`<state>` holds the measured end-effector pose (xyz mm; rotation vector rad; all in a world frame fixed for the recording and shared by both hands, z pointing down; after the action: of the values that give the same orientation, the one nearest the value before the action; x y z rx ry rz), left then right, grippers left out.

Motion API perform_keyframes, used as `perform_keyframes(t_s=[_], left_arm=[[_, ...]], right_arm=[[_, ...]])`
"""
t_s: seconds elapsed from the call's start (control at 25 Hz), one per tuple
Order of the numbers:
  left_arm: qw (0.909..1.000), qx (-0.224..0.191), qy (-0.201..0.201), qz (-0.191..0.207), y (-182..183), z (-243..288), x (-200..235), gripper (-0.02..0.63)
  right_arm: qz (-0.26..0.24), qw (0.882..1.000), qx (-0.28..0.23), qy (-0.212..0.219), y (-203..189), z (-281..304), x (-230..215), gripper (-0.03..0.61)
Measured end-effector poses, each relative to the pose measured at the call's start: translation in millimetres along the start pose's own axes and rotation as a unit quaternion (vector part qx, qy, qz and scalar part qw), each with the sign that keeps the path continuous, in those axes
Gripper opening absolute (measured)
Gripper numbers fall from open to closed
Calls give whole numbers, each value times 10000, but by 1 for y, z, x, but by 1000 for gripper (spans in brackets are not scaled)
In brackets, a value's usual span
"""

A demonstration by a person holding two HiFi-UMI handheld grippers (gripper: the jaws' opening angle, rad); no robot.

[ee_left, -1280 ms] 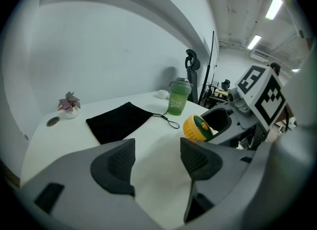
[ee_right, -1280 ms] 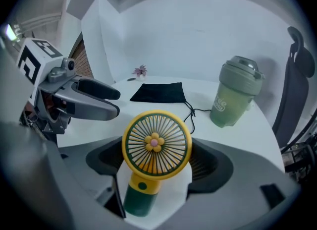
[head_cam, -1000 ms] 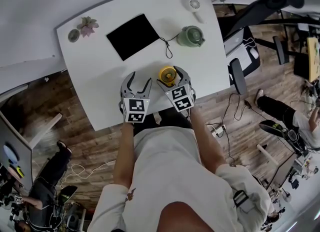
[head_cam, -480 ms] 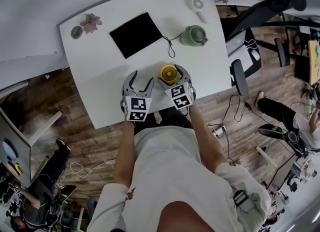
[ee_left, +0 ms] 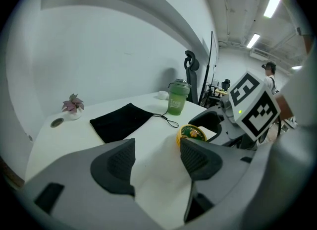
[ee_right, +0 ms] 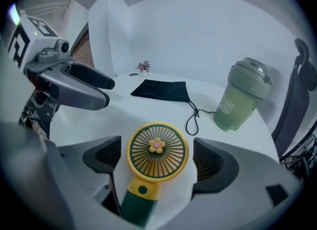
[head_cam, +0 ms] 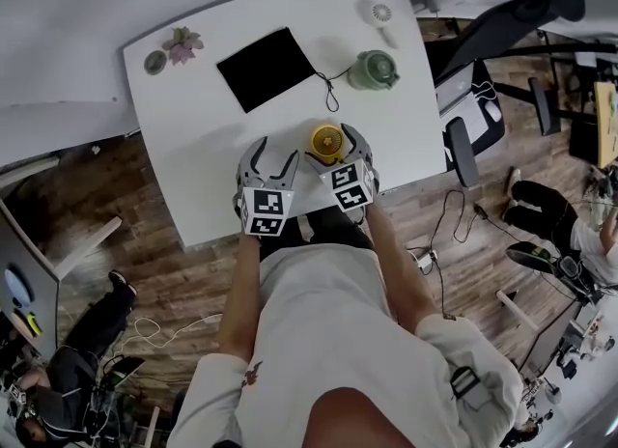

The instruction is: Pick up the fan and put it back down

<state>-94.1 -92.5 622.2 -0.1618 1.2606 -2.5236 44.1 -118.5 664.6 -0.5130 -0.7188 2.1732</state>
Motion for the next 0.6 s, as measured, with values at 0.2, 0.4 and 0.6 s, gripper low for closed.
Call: perform_keyframes(t_s=[0.2, 0.4, 0.6], left_arm=[[9997, -209, 91, 31, 10, -12, 2, 282], [9981, -561, 260, 78, 34, -32, 3, 282], [9930, -1081, 455, 122, 69, -57, 1, 282]], right_arm=[[-121, 9987, -456, -178, 17, -24, 3, 453], [-224, 9910, -1263, -384, 48, -65, 5, 416], [-482, 9780, -1955, -547, 79, -113, 11, 392]])
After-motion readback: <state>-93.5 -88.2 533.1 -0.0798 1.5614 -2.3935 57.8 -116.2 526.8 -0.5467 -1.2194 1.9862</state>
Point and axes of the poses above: the fingertips, and each gripper's own axes: z forward along the fingers, x to its left, y out of its top, the point moved 6 cm from there along -z, backward along the fingers, and after that the axes turned 11 degrees about y, right-handed, at the moved point
